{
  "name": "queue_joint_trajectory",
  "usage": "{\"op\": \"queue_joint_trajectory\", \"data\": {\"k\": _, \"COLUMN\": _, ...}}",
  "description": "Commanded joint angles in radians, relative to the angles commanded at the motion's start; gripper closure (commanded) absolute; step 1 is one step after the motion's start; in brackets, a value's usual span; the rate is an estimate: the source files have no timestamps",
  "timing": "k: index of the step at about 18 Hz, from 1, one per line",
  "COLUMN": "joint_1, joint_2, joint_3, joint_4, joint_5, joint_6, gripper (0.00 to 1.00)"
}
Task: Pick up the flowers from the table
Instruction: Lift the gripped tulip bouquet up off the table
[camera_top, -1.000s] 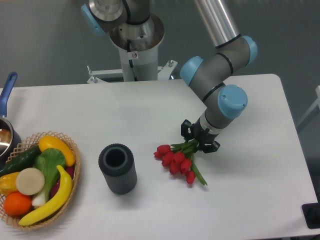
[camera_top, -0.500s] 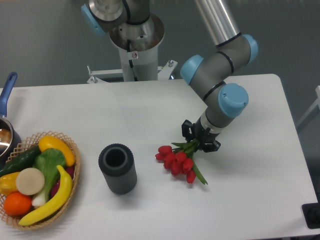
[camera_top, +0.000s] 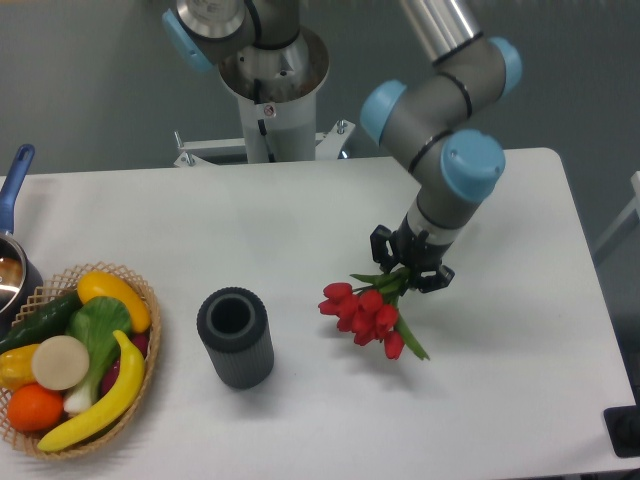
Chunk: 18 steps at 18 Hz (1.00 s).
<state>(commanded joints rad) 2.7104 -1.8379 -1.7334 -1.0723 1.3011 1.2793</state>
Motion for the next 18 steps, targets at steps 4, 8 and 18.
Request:
{"op": "queue_joint_trajectory", "data": {"k": 4, "joint_1": 0.052, "joint_2": 0.075, "joint_3": 0.0, "joint_4": 0.0, "joint_5": -0.211, "joint_6": 0.0, "gripper": 0.59}}
{"op": "queue_joint_trajectory", "data": {"k": 8, "joint_1": 0.086, "joint_2": 0.123, "joint_3": 0.0, "joint_4": 0.0, "joint_5": -0.37, "joint_6": -0.002, "gripper": 0.59}}
{"op": "queue_joint_trajectory", "data": {"k": 18, "joint_1": 0.175, "joint_2": 0.163, "joint_3": 0.005, "joint_4": 0.002, "joint_5": -0.631, "joint_6": -0.021, "gripper": 0.59}}
